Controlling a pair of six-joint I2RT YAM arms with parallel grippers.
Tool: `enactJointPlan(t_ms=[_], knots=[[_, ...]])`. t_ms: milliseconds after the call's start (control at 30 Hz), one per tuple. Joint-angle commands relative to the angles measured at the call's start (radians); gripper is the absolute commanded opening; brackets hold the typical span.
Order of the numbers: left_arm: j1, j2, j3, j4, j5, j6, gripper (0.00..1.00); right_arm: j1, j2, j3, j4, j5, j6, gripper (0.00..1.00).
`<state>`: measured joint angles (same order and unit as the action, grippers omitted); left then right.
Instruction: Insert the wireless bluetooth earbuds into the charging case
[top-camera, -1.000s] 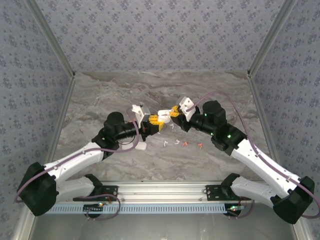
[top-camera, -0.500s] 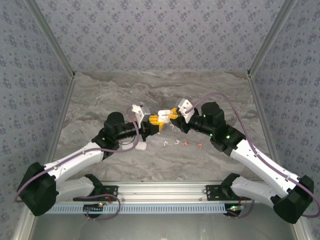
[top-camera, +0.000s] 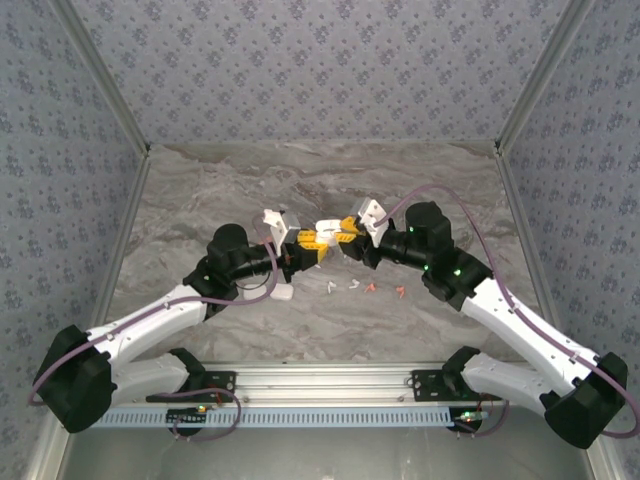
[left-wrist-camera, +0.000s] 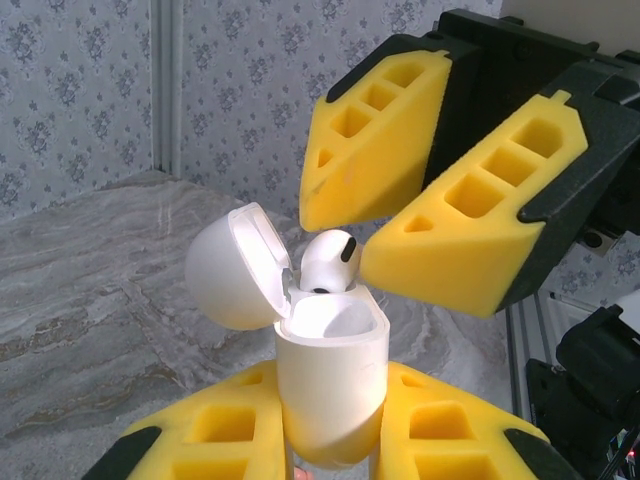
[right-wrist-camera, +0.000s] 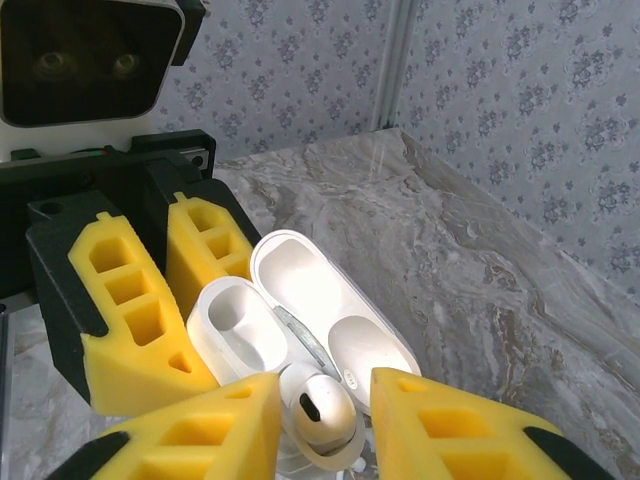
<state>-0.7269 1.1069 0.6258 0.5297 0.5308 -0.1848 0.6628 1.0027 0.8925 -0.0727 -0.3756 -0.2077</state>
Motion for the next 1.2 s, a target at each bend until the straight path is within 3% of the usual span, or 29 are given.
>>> enactJointPlan(t_ms=[0, 167, 467, 700, 967, 1167], knots=[[-0.005, -0.021, 0.037, 0.056, 0.011, 0.008, 0.0, -0.018, 0.009, 0.033, -0.023, -0.059, 0.034, 0.39], [-0.006, -0.023, 0.032, 0.043, 0.002, 0.029, 0.0, -0.061, 0.003, 0.089, -0.027, -0.123, 0.117, 0.54], [-0.006, -0.069, -0.001, 0.0, -0.051, 0.084, 0.0, -0.192, 0.053, 0.204, -0.14, -0.217, 0.308, 0.71], [-0.005, -0.135, -0.032, -0.034, -0.064, 0.122, 0.0, -0.273, 0.212, 0.271, -0.242, -0.127, 0.387, 0.71], [-0.006, -0.204, -0.069, -0.046, -0.076, 0.143, 0.0, -0.26, 0.523, 0.394, -0.344, -0.012, 0.354, 0.64], [-0.006, -0.228, -0.077, -0.063, -0.093, 0.148, 0.0, -0.223, 0.742, 0.46, -0.316, 0.043, 0.434, 0.58]])
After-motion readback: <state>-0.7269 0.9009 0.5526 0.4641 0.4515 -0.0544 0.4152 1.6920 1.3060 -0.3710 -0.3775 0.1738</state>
